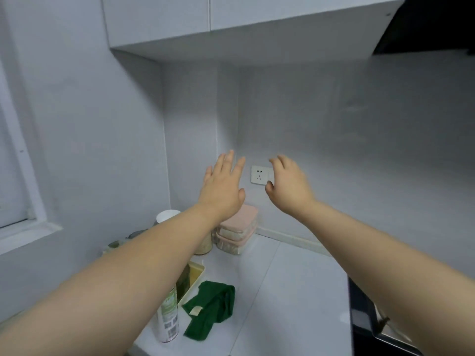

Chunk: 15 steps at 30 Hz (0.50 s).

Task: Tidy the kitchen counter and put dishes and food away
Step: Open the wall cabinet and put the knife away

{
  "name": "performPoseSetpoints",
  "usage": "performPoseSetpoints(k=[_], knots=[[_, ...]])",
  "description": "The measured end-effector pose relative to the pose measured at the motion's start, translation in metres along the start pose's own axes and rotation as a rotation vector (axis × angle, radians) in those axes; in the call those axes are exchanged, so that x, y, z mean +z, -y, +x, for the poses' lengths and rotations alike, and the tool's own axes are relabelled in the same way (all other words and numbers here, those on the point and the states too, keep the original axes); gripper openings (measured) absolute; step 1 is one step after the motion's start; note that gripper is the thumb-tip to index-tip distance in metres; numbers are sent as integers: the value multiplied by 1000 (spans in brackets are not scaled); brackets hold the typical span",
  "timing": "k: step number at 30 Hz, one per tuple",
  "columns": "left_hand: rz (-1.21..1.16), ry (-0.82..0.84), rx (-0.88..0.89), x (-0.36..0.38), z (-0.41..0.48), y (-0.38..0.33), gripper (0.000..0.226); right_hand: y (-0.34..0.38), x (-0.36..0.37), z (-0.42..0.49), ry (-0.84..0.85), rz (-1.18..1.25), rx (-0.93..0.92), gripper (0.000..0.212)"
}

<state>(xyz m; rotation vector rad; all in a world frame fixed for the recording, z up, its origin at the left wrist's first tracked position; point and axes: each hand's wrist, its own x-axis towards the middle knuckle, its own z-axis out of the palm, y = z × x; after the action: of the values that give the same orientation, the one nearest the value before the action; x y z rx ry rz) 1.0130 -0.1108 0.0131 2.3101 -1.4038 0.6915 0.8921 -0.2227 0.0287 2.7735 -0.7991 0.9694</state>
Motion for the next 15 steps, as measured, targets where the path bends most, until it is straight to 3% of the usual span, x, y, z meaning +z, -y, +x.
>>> performPoseSetpoints(k=[15], knots=[[-8, -268, 62, -108, 64, -14, 75, 10, -126, 58, -257, -197, -68, 60]])
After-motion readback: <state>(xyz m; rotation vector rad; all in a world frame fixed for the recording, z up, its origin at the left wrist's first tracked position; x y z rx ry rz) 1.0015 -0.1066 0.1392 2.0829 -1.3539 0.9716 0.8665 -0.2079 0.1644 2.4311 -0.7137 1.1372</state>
